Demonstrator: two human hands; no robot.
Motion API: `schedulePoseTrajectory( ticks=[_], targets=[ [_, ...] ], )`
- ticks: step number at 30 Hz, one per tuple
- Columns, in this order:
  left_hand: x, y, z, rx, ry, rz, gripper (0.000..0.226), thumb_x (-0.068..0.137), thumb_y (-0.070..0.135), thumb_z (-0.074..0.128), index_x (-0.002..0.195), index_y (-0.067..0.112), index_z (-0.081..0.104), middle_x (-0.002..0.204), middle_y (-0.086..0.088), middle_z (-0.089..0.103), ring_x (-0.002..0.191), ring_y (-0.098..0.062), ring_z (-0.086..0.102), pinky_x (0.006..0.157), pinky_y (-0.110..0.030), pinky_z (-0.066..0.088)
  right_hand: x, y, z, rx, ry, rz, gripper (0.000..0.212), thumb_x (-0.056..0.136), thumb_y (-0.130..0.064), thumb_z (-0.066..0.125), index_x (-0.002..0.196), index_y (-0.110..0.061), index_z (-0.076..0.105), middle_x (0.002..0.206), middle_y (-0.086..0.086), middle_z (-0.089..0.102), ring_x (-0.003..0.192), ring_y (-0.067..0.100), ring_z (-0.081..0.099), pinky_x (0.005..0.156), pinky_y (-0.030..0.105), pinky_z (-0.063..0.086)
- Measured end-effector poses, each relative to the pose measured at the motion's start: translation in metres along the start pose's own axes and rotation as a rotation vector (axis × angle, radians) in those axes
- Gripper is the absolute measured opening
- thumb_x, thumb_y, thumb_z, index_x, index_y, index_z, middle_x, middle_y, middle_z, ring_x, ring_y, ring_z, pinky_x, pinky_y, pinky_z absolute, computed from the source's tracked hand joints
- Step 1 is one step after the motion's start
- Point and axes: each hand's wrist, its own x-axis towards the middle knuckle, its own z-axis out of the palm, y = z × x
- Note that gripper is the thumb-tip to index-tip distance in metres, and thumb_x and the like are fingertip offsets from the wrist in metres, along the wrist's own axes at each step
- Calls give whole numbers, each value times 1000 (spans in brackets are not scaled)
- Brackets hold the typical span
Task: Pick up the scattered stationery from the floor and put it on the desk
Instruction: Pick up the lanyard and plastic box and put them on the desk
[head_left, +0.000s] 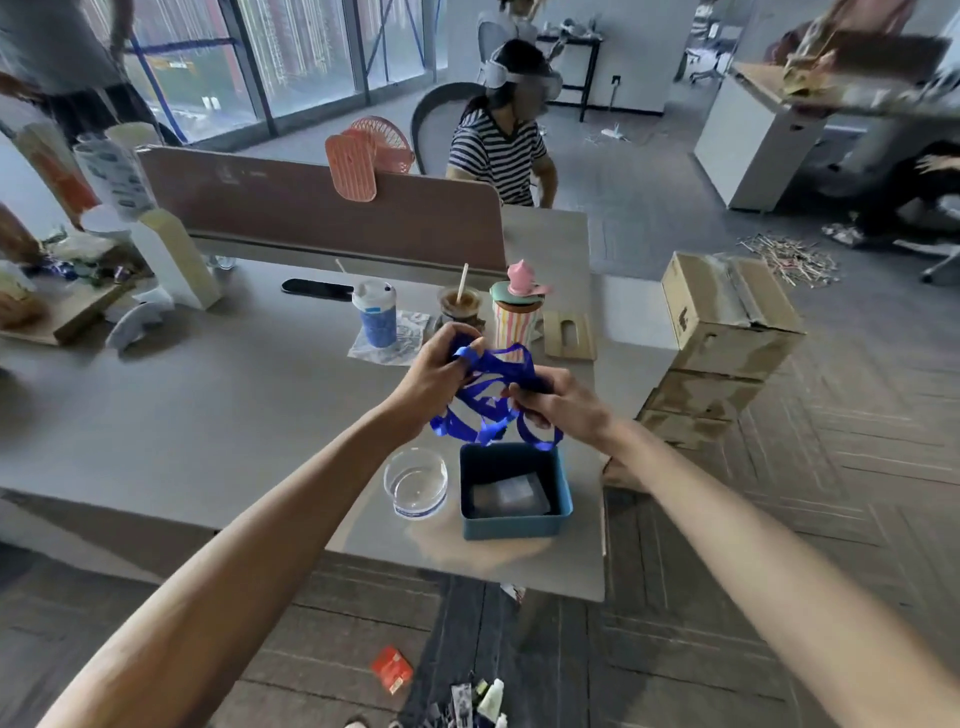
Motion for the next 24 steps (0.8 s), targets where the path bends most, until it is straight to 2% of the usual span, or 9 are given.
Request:
schedulePoseTrajectory(
  ticks=[3,7,10,11,13,15,17,20,24],
  targets=[
    [2,-40,20,23,-32,-77,6,98,15,48,93,12,51,72,-4,47,57,-7,41,50,-15,36,1,25,0,-79,2,108,21,100,-9,49,87,-23,55,66,-9,57,51,-5,52,54,14,41],
    [-2,-93,46,49,-62,-250,9,99,18,46,97,10,51,67,1,45,56,-8,38,43,-12,32,8,73,3,-200,5,279,22,99,-15,53,82,-28,54,69,-10,56,58,0,53,52,12,39],
    [0,-124,59,149,-103,-313,8,98,18,48,100,11,51,74,-1,51,62,-11,45,47,-13,37,10,103,6,-269,18,359,6,98,-23,55,93,-22,59,81,-3,63,71,11,58,64,23,45],
    [2,-133,60,248,-141,-280,8,97,15,50,103,10,53,80,-5,55,68,-15,50,54,-16,41,10,110,6,-329,3,363,6,97,-23,56,101,-19,60,89,1,65,78,14,59,67,26,43],
    [8,-153,56,526,-296,-163,26,90,8,57,116,7,55,104,-14,59,93,-27,56,77,-25,44,11,120,4,-417,-29,356,22,95,-21,59,116,-16,60,108,5,67,92,16,59,74,26,43],
    [12,-159,47,795,-465,-26,48,84,10,63,130,10,50,122,-14,52,113,-30,47,93,-29,36,10,121,-1,-460,-51,339,36,91,-21,63,127,-19,58,121,5,64,102,18,59,82,28,47],
    [13,-154,38,846,-539,15,56,81,12,67,134,12,47,127,-11,52,114,-27,49,93,-27,37,7,119,-7,-492,-56,331,42,91,-23,65,132,-21,55,124,2,61,100,16,59,81,27,45],
    [10,-151,27,840,-561,55,54,80,7,65,131,13,52,124,-7,60,104,-25,59,87,-27,44,3,118,-12,-597,-67,296,42,92,-19,64,133,-20,55,125,2,60,84,11,55,73,23,41],
    [1,-154,26,886,-567,110,44,83,9,61,127,17,56,122,0,60,102,-22,60,87,-32,48,7,123,0,-755,-159,291,42,92,-19,62,133,-24,55,130,4,55,104,20,56,80,32,45]
  ],
)
